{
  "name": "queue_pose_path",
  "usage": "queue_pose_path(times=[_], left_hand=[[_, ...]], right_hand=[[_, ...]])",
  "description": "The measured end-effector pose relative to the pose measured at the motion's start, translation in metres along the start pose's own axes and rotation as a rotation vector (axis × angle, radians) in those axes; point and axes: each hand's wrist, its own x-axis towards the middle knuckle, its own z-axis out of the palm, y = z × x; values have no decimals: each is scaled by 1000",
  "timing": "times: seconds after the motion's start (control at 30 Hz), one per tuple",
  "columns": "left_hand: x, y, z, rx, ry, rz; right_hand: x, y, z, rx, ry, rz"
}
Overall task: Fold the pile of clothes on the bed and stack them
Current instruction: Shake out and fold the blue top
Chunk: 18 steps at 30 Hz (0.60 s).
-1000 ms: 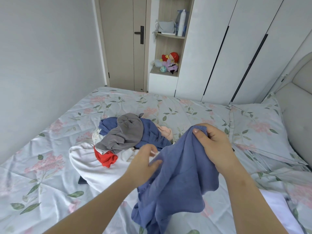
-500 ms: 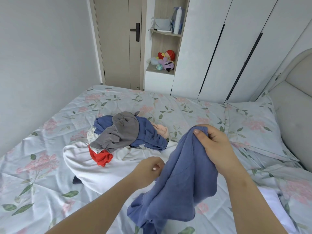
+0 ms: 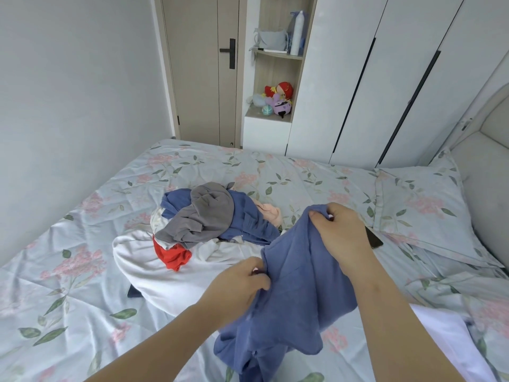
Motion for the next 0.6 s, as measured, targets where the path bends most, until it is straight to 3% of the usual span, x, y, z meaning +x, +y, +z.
queue_pose_path(times=[0.13, 0.27, 0.37, 0.47, 0.6], left_hand=[[2, 7, 16, -313, 0, -304], [6, 13, 16, -640, -31, -434], [9, 14, 19, -582, -9, -524], [12, 4, 15, -491, 27, -532], [7, -22, 7, -357, -199, -339]], right_hand=[[-4, -14, 4, -240, -117, -38], [-8, -25, 11, -479, -224, -69], [-8, -29, 17, -488, -310, -102], [-9, -27, 14, -342, -392, -187], [-14, -32, -7, -87, -494, -262]])
